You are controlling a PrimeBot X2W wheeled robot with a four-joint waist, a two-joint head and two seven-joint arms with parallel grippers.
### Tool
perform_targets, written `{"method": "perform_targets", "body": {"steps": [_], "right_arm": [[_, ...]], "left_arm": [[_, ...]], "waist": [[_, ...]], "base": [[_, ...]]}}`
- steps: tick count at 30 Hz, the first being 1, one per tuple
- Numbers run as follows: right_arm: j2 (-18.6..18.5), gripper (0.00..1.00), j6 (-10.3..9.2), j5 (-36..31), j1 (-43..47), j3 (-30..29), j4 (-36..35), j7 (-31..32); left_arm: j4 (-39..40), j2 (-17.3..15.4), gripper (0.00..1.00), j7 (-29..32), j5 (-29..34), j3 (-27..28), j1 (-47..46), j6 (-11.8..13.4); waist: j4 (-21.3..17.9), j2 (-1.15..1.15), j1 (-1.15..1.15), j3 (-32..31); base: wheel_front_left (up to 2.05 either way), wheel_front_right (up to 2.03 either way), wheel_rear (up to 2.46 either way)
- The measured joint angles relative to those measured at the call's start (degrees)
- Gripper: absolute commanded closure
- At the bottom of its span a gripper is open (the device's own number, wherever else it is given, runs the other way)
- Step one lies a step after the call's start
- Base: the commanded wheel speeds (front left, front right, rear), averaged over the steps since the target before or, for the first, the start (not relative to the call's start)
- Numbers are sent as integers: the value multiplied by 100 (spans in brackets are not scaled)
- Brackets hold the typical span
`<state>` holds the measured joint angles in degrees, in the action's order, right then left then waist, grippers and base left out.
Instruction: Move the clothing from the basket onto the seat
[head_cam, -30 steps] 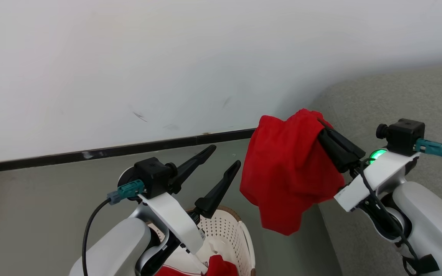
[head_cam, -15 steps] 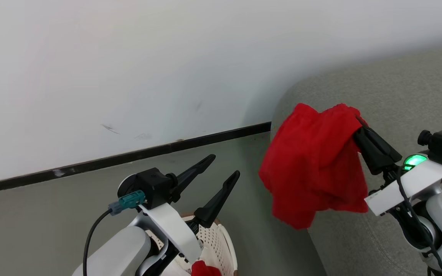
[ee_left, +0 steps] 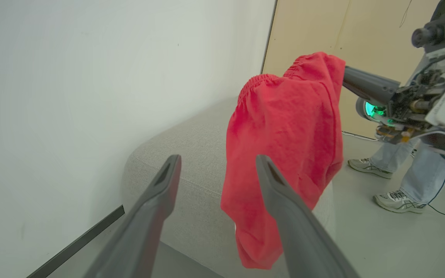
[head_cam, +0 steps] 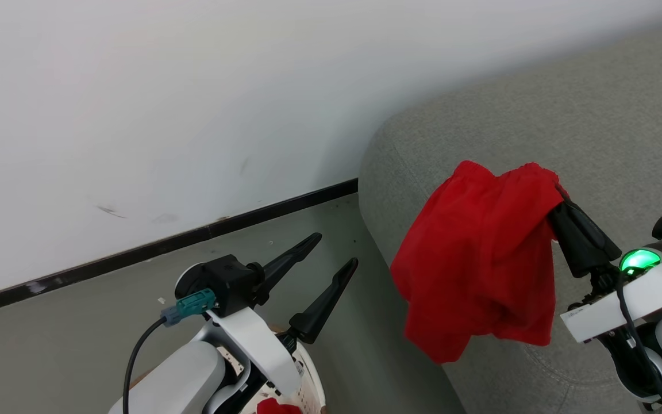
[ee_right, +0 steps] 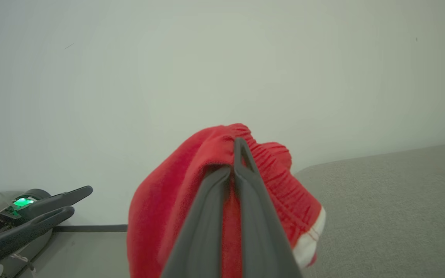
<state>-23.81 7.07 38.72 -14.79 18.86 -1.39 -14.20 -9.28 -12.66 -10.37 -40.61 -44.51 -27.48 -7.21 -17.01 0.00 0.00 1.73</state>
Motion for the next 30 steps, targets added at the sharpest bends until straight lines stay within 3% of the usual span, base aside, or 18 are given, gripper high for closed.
{"method": "perform_targets", "body": {"steps": [17,30], "right_arm": [[57,100,0,-62,200,-69,-421,-1],[-24,100,0,-233,-2,-346,-426,-1]], "left_arm": [[60,-211,0,-81,54,121,7,1],[303,-334,0,-88,210,124,7,10]], "waist": [[-650,0,0,210],[-861,0,0,416]], "base": [[0,0,0],[0,0,0]]}}
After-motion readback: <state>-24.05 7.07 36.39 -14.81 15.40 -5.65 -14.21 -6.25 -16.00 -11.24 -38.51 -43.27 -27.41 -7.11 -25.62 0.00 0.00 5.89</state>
